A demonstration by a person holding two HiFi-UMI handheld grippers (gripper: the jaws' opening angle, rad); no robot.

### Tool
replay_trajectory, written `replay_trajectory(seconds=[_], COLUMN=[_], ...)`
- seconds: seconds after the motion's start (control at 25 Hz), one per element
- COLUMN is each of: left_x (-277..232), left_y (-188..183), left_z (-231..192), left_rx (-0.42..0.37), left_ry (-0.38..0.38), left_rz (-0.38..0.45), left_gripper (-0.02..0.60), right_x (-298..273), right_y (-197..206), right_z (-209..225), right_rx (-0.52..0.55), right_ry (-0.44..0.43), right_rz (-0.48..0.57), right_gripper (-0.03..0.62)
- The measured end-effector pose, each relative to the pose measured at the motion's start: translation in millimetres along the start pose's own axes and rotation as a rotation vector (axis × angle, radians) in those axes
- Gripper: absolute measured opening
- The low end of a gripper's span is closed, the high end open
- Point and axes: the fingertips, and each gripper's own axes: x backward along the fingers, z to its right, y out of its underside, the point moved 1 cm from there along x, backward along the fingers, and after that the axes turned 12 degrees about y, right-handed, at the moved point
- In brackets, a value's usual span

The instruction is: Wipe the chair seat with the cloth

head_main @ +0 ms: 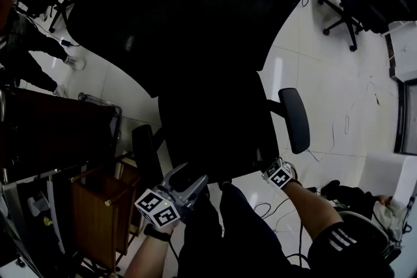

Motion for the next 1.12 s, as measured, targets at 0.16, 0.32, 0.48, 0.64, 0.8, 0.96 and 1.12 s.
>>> replay_trajectory(seconds=[0.16,0.32,0.48,0.64,0.8,0.96,1.12], left_x=[7,21,32,60,100,152,209], left_y=[-16,-19,-29,-11,8,42,66], left_z=[22,60,97,154,212,257,298], left_rx=[-0.035,-0.056,-0.105,-0.145,-0.237,-0.282,-0.286], left_ry=[-0.011,0.004,0.035,0.091,0.149,0.202,0.213], left_rz=[0.005,0.011,-0.002,0.028,0.032,0.059,0.073], left_gripper=[0.285,0.285,0.285,0.285,0.285,0.285,0.284], right_x=[42,106,169,250,332,405,458], right_y=[-52,-104,-161,-174,-171,-156,-143], right_z=[-10,-34,-51,-102,-150,-202,-260], right_rx=[-0.137,-0.223,-0.263,-0.262,-0.304,-0.394,-0.400], right_ry=[-0.024,-0.065,-0.084,-0.111,-0.072,-0.052,-0.014], right_rz=[0.157,0.317,0.492,0.617,0.776,0.893,0.952], right_gripper=[0.028,0.028,0.028,0.028,0.028,0.028,0.028])
